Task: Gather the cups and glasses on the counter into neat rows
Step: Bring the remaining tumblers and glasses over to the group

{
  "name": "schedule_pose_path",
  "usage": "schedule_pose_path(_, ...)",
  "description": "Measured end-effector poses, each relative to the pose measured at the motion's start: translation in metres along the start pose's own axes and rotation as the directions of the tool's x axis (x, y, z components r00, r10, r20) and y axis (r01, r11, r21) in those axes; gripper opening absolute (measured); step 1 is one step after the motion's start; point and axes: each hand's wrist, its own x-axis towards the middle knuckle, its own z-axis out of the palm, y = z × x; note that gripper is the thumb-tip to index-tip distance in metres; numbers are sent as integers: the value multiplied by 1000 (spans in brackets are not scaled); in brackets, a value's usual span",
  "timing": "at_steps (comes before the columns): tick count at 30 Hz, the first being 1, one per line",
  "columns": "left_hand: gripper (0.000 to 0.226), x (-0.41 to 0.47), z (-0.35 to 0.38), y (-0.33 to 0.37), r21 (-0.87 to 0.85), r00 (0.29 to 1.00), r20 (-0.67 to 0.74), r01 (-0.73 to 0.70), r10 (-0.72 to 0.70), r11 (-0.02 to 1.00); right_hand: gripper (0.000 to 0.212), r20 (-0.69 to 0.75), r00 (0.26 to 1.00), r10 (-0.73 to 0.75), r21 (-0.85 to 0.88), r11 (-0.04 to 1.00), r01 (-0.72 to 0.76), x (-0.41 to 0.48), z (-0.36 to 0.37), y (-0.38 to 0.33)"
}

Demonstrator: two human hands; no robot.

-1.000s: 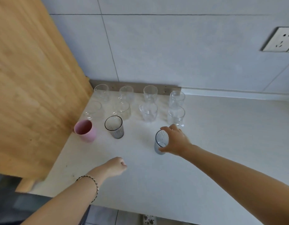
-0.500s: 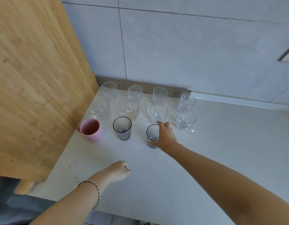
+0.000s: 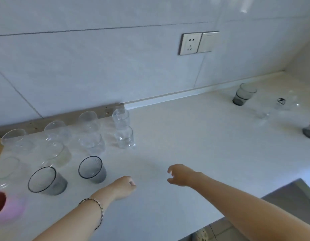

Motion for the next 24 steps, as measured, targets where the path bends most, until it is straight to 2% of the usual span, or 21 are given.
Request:
schedule_pose_path(3,23,23,12,65,66,999,9,-43,42,997,45,-32,991,130,86,988,-126,-19,-17,76)
schedule_pose_path(9,26,72,61,199,210,981,111,-177,157,961,42,-85,940,331,252,920,-301,-62,-42,233)
schedule_pose_path(15,25,122,120,343,275,967,153,-238,202,932,40,-111,890,442,357,853,-380,-96,-66,392)
schedule_pose_path(18,15,142,152,418,295,956,191,-273,224,916,37,-139,867,478,395,830,-394,-116,-80,468)
schedule_pose_path(21,13,158,179,477,299,948,213,-293,236,908,36,-236,828,509,409,825,-391,-134,-97,529)
schedule_pose_path(24,13,173,200,520,315,943,238,-300,231,900,37,-378,736,562,451,806,-383,-147,-113,581)
